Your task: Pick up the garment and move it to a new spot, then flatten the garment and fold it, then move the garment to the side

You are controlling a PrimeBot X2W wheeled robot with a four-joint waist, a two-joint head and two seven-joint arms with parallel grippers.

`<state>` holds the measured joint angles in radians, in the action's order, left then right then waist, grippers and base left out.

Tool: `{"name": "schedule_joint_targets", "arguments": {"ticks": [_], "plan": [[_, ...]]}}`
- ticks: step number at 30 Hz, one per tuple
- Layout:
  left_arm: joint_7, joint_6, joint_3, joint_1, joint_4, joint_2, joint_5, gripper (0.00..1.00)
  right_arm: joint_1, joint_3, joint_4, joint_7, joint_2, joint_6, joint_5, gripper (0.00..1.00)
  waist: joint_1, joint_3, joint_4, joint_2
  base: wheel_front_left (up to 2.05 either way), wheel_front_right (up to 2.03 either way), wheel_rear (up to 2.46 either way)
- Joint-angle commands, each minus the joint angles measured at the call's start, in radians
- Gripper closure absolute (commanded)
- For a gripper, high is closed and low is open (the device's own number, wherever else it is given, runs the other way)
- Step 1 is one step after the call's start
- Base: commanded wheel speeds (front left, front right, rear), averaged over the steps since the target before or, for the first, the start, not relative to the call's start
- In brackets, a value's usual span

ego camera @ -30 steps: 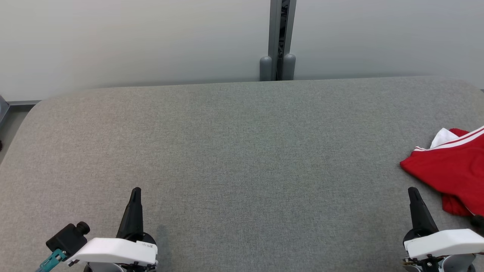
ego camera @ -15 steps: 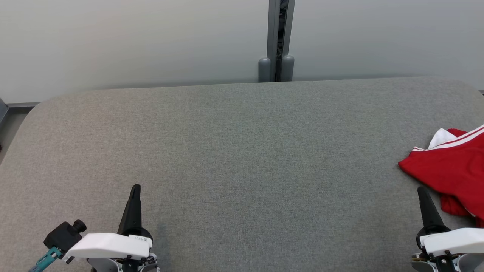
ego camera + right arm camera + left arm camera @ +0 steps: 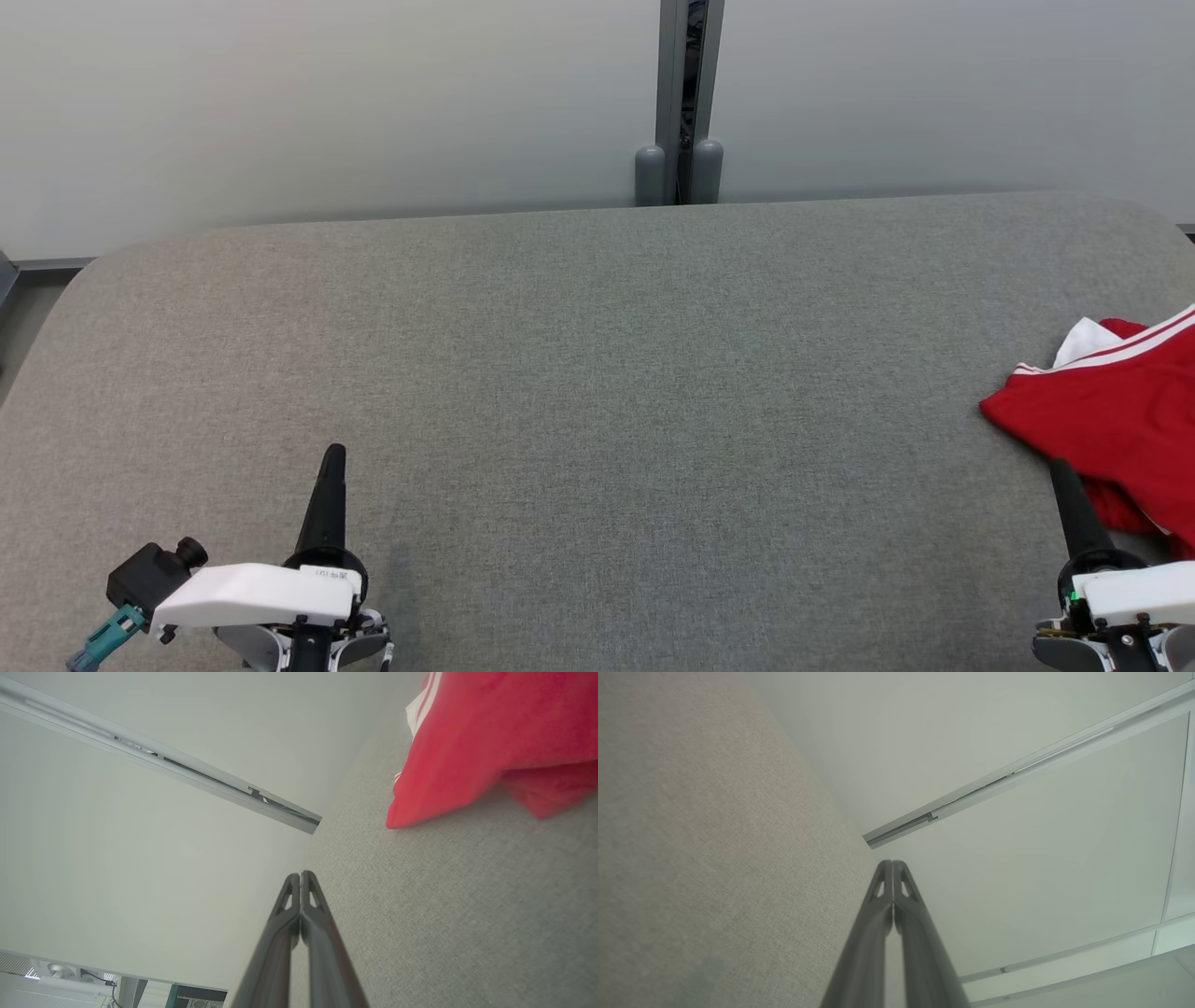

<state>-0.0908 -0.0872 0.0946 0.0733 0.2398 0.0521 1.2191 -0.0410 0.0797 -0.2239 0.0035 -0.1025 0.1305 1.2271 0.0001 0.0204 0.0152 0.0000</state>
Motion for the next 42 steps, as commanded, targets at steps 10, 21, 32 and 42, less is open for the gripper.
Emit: {"name": "schedule_joint_targets", "arguments": {"ticks": [10,21,32,42], "plan": [[0.02,-0.015,-0.008,0.04,0.005,0.007,0.102,1.0,-0.004,0.029,0.016,0.035,-0.013,0.0,0.112,1.0,-0.0001,-0.003,-0.003,0.0,0.0,0.0,0.0],[0.041,-0.024,-0.011,0.055,0.017,0.007,0.2,1.0,-0.004,0.055,0.021,0.068,-0.017,0.0,0.217,1.0,-0.0001,-0.007,-0.006,0.0,0.0,0.0,0.0],[0.058,-0.032,-0.015,0.068,0.027,0.007,0.28,1.0,-0.003,0.078,0.025,0.096,-0.02,0.0,0.306,1.0,-0.0001,-0.011,-0.009,0.0,0.0,0.0,0.0],[0.072,-0.038,-0.017,0.08,0.035,0.007,0.348,1.0,-0.003,0.098,0.027,0.119,-0.021,0.0,0.379,1.0,-0.0001,-0.015,-0.012,0.0,0.0,0.0,0.0]]}}
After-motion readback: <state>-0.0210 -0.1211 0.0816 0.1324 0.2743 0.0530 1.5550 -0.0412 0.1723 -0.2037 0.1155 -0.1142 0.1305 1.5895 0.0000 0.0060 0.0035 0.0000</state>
